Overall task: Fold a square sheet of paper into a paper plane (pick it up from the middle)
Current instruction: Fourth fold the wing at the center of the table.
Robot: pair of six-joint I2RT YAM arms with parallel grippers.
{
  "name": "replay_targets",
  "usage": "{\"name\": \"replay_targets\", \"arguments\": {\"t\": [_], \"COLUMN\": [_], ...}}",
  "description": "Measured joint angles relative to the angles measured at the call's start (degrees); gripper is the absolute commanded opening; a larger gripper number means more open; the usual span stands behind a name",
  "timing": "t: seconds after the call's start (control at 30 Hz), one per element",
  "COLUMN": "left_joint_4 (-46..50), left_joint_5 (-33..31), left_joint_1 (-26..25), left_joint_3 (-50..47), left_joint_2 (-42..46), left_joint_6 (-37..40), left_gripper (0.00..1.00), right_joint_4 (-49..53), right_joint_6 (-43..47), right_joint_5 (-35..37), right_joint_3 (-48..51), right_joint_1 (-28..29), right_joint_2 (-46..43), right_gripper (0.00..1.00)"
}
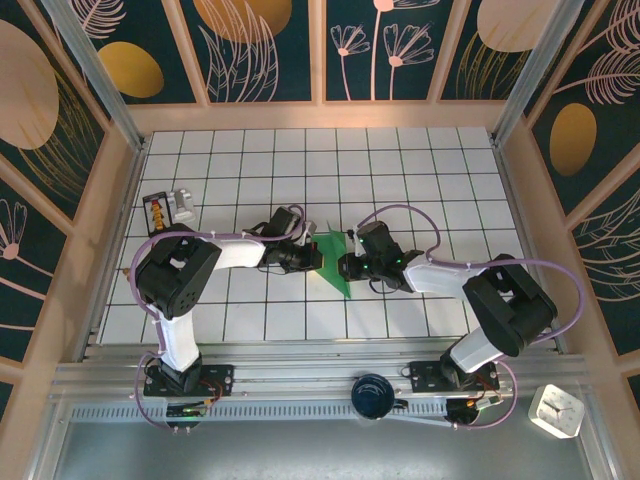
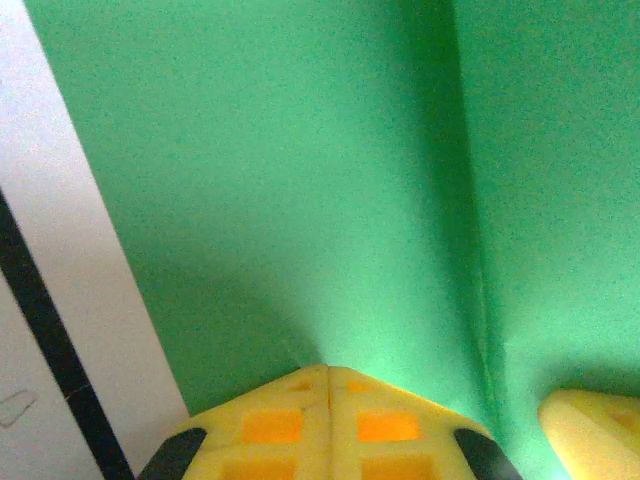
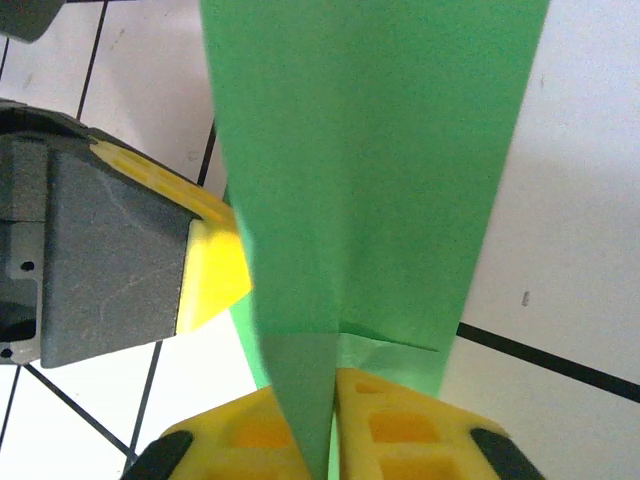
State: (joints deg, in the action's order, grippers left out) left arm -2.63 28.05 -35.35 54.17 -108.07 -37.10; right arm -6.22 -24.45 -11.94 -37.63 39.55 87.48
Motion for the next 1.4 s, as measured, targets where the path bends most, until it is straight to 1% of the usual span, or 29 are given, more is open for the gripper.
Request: {"name": "replay_targets", "arguments": {"t": [0.17, 0.37, 0.63, 0.9, 1.4], "left_joint_4": [0.2, 0.3, 0.6, 0.6, 1.2], "left_joint_5": [0.0, 0.0, -0.2, -0.2, -0.9], "left_joint_1": [0.0, 0.0, 0.0, 0.0, 0.0], "left_joint_3": [0.1, 0.2, 0.3, 0.3, 0.6], "left_joint_2": [0.0, 0.0, 0.0, 0.0, 0.0], "left_joint_6": [0.3, 1.0, 1.6, 1.6, 2.6], "left_gripper": [0.00, 0.00, 0.00, 0.00, 0.00], "right_joint_4": [-0.9, -2.6, -4.7, -4.7, 0.2], "right_joint_6": [-0.1, -0.1, -0.1, 0.1, 3.6], "right_joint_5": [-0.1, -1.0, -3.2, -5.2, -9.6], "right_joint_3": [0.0, 0.0, -0.1, -0.7, -5.1], "right_joint_1": [0.2, 0.2, -0.1, -1.0, -3.2], "right_joint_2": [1.4, 3.9, 6.5, 7.4, 8.9], "right_gripper": [0.03, 0.01, 0.01, 0.01, 0.02]}}
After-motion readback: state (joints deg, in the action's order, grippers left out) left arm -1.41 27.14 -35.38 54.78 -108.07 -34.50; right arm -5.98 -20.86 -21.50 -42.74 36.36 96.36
